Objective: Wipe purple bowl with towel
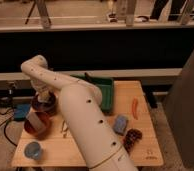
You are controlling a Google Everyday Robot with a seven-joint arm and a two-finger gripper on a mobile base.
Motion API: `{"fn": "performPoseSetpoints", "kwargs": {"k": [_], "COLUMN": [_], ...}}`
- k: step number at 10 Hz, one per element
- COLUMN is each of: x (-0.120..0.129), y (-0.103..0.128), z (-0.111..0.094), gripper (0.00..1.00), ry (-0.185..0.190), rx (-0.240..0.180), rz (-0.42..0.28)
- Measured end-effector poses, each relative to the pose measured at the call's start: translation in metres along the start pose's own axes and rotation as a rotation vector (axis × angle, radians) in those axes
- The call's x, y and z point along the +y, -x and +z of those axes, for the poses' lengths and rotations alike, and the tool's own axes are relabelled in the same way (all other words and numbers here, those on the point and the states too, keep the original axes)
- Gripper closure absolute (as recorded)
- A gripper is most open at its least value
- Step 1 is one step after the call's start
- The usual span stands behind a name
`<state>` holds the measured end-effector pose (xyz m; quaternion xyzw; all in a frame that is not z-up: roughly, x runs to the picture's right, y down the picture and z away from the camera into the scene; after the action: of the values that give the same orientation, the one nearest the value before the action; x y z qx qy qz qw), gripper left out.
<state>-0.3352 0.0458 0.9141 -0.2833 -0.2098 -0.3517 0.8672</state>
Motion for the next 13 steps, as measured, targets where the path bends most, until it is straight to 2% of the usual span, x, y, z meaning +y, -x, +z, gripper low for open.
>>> {"fn": "performPoseSetpoints", "kwargs": {"k": [1,2,5,7,10,13], "x": [0.003,0.008,0.028,0.042,0.057,0.057], "y": [0.005,0.008,0.033,0.036,0.032,0.009], "z": [0.000,0.001,0.006,0.005,-0.001,-0.007], "gripper": [1.00,1.00,1.00,1.00,1.00,1.00], "ry": [-0.019,-0.021,-0.001,0.014,0.035,0.035], "rx": [-0.040,-0.068,-0.137,-0.167,-0.147,-0.105], "rz": [0.000,-0.004,-0.042,-0.051,-0.053,-0.016]}}
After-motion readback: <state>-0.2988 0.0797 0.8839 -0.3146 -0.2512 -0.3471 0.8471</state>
